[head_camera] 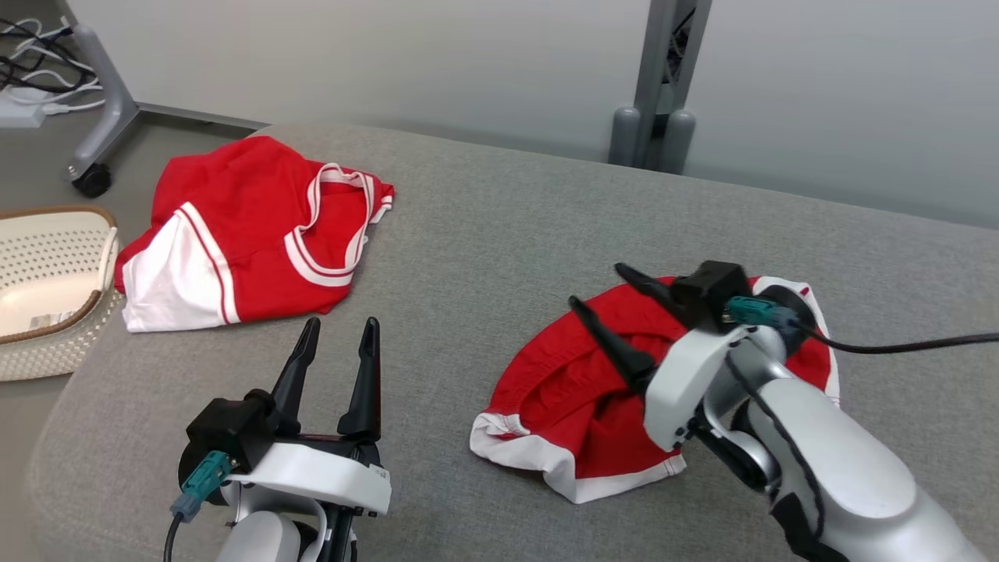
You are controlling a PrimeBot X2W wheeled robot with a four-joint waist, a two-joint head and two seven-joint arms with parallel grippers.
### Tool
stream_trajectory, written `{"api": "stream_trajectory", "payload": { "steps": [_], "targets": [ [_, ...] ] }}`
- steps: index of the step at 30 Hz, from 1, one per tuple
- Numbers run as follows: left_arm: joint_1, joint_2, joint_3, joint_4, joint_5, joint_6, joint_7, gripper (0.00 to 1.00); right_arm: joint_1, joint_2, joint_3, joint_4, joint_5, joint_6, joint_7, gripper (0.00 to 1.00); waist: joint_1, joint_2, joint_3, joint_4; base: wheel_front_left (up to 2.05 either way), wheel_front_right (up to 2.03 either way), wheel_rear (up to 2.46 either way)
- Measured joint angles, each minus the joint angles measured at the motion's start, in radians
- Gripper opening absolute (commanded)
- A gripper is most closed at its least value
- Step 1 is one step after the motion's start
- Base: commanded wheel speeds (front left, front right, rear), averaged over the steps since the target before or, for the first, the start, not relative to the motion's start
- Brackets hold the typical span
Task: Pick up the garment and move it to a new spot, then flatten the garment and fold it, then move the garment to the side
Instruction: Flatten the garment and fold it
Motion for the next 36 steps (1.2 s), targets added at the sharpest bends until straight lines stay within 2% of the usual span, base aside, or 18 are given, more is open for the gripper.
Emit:
{"api": "stream_trajectory", "payload": {
  "steps": [4, 7, 8, 13, 17, 22, 28, 30, 36],
  "targets": [
    [0.002, 0.0, 0.003, -0.008, 0.013, -0.003, 0.0, 1.0, 0.074, -0.026, -0.155, -0.068, -0.052, 0.0, -0.061, 1.0, 0.0, 0.0, -0.01, -0.044, 0.0, 0.0, 0.0],
    [0.006, 0.0, 0.001, -0.01, 0.028, -0.008, 0.0, 1.0, 0.155, -0.014, -0.285, -0.133, -0.095, 0.0, -0.101, 1.0, 0.0, 0.0, -0.015, -0.079, 0.0, 0.0, 0.0],
    [0.006, 0.0, 0.001, -0.01, 0.028, -0.008, 0.0, 1.0, 0.155, -0.014, -0.285, -0.133, -0.095, 0.0, -0.101, 1.0, 0.0, 0.0, -0.015, -0.079, 0.0, 0.0, 0.0],
    [0.009, 0.0, -0.006, -0.008, 0.04, -0.015, 0.0, 1.0, 0.307, 0.05, -0.479, -0.237, -0.17, 0.0, -0.161, 1.0, 0.0, 0.0, -0.017, -0.132, 0.0, 0.0, 0.0],
    [0.011, 0.0, -0.016, 0.001, 0.053, -0.019, 0.0, 1.0, 0.422, 0.101, -0.581, -0.288, -0.211, 0.0, -0.207, 1.0, 0.0, 0.0, -0.016, -0.161, 0.0, 0.0, 0.0],
    [0.013, 0.0, -0.014, 0.006, 0.059, -0.022, 0.0, 1.0, 0.504, 0.127, -0.61, -0.312, -0.224, 0.0, -0.235, 1.0, 0.0, 0.0, -0.014, -0.188, 0.0, 0.0, 0.0],
    [0.011, 0.001, -0.007, 0.026, 0.112, -0.027, 0.0, 1.0, 0.51, 0.132, -0.606, -0.319, -0.229, 0.0, -0.244, 1.0, 0.0, 0.0, -0.009, -0.199, 0.0, 0.0, 0.0],
    [0.004, 0.013, -0.031, 0.075, 0.139, -0.041, 0.001, 1.0, 0.506, 0.132, -0.605, -0.32, -0.223, 0.0, -0.244, 1.0, 0.0, 0.0, -0.006, -0.2, 0.0, 0.0, 0.0],
    [-0.041, 0.051, -0.102, 0.159, 0.165, -0.086, 0.127, 1.0, 0.501, 0.132, -0.601, -0.313, -0.217, 0.0, -0.248, 1.0, 0.0, 0.0, 0.007, -0.196, 0.0, 0.0, 0.0]
  ]
}}
